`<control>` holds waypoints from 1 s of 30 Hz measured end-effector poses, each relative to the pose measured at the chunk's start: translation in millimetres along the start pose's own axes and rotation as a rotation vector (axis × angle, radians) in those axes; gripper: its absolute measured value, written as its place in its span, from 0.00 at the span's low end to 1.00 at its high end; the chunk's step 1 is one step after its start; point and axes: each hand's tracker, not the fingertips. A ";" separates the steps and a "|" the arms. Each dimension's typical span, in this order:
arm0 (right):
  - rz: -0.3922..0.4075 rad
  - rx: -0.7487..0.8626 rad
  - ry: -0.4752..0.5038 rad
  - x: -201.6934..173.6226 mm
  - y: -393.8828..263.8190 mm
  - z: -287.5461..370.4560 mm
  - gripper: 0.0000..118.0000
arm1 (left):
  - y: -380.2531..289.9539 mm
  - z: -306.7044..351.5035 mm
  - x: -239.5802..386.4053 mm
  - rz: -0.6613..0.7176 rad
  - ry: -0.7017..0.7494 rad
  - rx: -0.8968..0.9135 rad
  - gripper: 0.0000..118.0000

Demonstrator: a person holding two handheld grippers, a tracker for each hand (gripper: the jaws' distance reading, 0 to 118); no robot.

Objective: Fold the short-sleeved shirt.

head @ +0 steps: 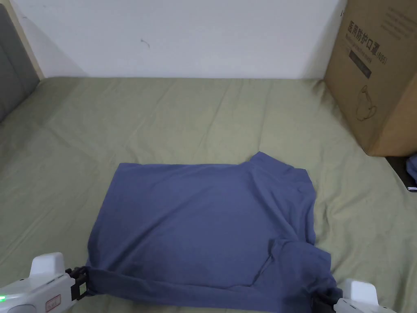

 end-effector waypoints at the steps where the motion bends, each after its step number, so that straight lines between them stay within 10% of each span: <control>1: -0.005 -0.011 0.022 4.1 0.0 -5.1 0.20 | 0.5 -0.4 0.7 -0.002 0.001 -0.001 0.02; 3: -0.029 0.012 0.095 3.1 0.6 0.6 0.07 | 1.3 -1.6 -0.2 -0.001 0.005 0.000 0.02; 16: 0.059 0.231 0.093 -16.4 78.0 46.0 0.03 | 55.6 -14.8 2.3 0.027 0.003 0.065 0.02; 30: 0.078 0.066 0.014 -27.2 172.6 -89.2 0.03 | 122.3 -153.2 26.7 -0.097 0.070 -0.073 0.02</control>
